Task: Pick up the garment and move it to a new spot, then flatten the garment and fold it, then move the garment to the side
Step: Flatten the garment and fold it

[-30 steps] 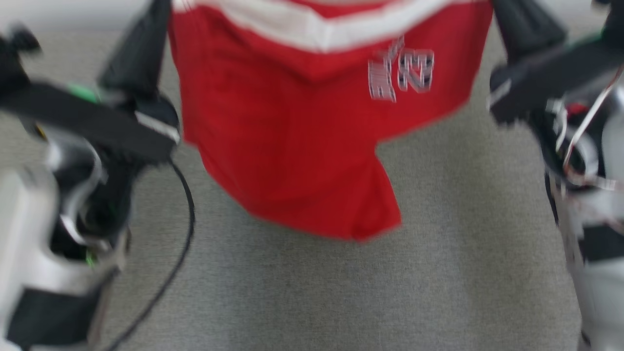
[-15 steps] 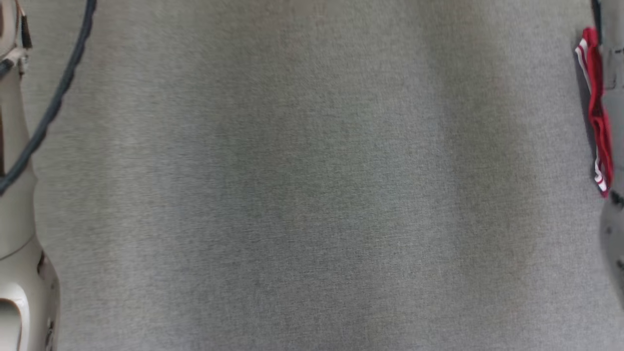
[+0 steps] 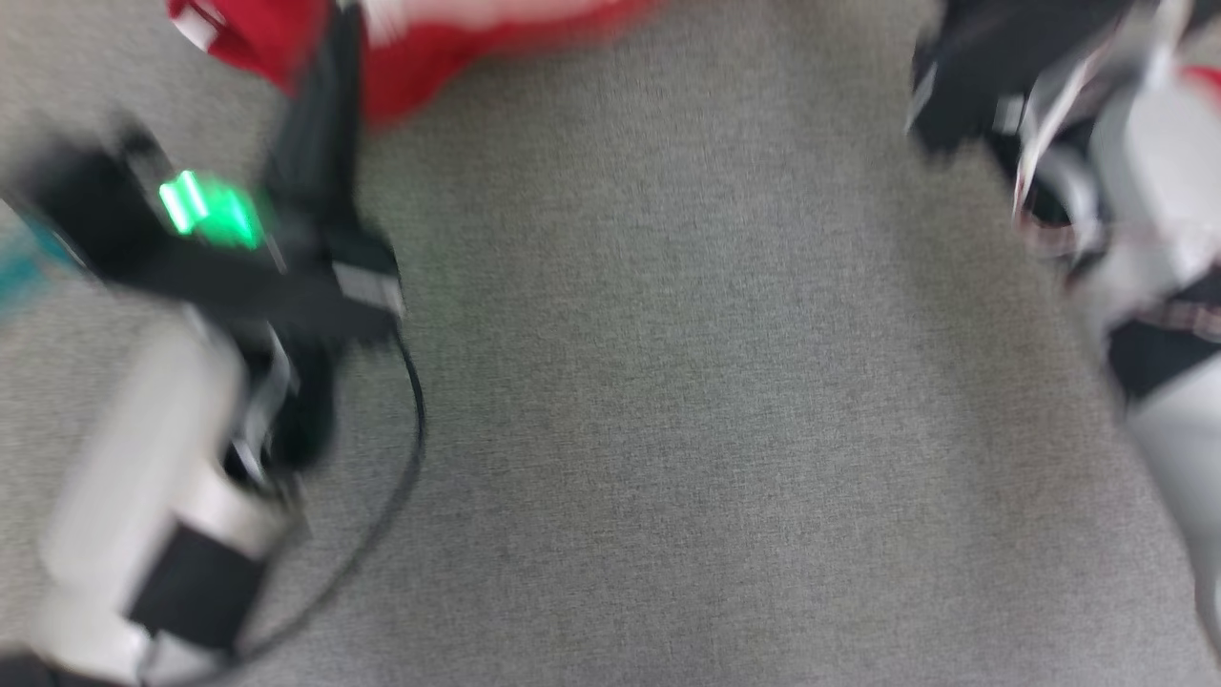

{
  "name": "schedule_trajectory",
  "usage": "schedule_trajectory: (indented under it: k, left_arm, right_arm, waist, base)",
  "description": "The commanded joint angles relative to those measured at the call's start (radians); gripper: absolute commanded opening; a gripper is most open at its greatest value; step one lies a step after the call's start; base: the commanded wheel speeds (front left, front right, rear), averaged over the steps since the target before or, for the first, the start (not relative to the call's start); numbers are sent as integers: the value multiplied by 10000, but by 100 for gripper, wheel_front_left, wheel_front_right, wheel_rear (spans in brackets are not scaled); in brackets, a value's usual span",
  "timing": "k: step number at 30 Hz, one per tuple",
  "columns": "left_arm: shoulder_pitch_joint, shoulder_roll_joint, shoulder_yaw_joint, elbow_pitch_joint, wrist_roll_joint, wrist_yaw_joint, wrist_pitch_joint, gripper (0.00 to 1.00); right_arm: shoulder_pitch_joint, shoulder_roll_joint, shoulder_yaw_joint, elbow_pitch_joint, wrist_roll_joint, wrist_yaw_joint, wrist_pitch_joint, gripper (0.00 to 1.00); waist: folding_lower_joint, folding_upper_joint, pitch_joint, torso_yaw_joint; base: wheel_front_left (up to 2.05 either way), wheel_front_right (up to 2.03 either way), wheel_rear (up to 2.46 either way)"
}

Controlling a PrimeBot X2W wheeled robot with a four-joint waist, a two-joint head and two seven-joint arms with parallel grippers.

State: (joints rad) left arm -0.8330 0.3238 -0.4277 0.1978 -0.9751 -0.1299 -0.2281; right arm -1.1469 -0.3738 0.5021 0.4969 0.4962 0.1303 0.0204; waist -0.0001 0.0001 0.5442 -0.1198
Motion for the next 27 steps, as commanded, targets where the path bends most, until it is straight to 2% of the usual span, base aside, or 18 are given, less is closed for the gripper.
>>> schedule_trajectory:
  k: [1,4,9,16,22,27]
  left_arm:
    - [665,-36,-197,166,-202,1,-124,0]
    - [1677,28,-865,378,-440,1,-205,0]
    - [3017,249,-1853,195,-1004,0,-269,0]
    - [4623,820,-2595,-265,-2139,1,-164,0]
    - [5589,1379,-2645,-640,-2904,-1,-95,0]
    - [6496,1979,-2686,-1075,-3585,0,120,0]
  right_arm:
    - [718,-119,206,-331,420,6,222,0]
    - [1930,-770,449,-1351,1146,6,860,0]
    - [4001,-1723,580,-2799,1656,6,1905,0]
    - [6789,-2504,-600,-4169,2267,6,3254,0]
    - [8404,-2651,-1561,-4962,2213,6,4276,0]
    - [9703,-2435,-2469,-5661,2032,6,5323,0]
  waist:
    - [1,-1,-648,159]
    - [1,-1,-1266,311]
    - [1,-1,-2293,518]
    - [1,-1,-3648,815]
    - [1,-1,-4120,859]
    - [1,-1,-4281,821]
  base:
    - [0,0,0]
    - [0,0,0]
    - [0,0,0]
    - [0,0,0]
    - [0,0,0]
    - [0,0,0]
